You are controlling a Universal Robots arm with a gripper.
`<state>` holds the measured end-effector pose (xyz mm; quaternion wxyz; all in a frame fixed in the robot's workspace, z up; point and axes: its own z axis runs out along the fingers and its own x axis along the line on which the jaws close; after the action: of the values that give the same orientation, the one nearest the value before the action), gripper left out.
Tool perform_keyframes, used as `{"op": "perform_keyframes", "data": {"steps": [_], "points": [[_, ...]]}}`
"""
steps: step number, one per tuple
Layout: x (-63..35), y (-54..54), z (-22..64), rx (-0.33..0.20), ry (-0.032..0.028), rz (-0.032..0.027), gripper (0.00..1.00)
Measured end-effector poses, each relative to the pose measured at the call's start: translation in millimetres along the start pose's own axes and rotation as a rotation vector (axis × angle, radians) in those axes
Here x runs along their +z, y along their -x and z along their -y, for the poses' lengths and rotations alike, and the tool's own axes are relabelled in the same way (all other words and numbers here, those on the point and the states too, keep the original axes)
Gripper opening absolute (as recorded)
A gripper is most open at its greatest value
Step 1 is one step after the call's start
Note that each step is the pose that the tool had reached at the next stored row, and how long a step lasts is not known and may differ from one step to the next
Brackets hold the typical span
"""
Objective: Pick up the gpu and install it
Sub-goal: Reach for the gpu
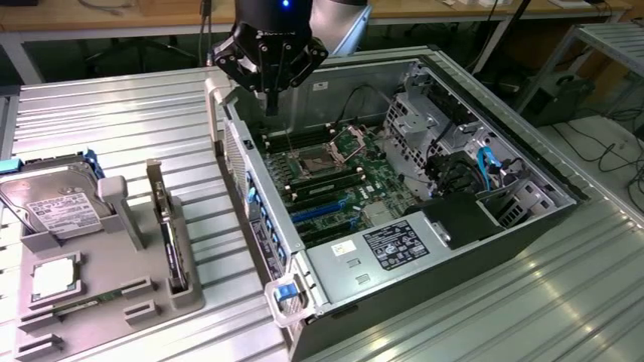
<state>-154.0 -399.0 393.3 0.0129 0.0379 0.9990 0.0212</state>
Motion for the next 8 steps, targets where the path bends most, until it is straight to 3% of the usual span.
{"op": "perform_keyframes", "data": {"steps": [8], "points": [[-0.2, -8.4, 0.6, 0.0, 0.0, 0.0, 0.11]]}}
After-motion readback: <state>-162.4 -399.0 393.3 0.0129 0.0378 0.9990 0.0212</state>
